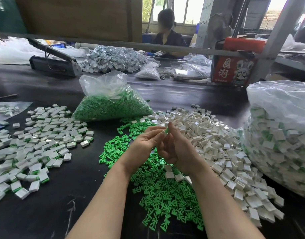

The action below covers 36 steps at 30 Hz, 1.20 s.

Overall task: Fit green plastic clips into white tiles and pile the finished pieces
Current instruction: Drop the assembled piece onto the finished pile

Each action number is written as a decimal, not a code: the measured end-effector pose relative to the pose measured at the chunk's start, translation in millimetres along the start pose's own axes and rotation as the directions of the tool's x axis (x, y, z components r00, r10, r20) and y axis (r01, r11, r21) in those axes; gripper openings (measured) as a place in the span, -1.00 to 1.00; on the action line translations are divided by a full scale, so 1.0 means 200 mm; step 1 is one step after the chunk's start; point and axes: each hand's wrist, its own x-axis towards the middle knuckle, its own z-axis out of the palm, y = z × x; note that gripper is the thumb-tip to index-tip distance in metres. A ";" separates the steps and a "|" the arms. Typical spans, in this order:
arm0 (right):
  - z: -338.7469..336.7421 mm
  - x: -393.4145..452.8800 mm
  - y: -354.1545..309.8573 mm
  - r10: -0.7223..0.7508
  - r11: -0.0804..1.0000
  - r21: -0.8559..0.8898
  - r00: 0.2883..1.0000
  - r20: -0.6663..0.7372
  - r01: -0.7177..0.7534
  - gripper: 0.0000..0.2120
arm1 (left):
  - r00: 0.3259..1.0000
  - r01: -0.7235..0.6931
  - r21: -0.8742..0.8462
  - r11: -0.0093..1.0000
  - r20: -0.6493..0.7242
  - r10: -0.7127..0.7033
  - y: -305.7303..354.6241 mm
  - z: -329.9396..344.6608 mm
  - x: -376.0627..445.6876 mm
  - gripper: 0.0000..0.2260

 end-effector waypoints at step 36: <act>0.02 0.02 0.02 -0.410 0.710 -0.684 0.888 -0.208 0.168 -0.59 | 0.991 -0.033 0.417 0.908 -0.105 0.085 0.03 -0.07 0.01 -0.85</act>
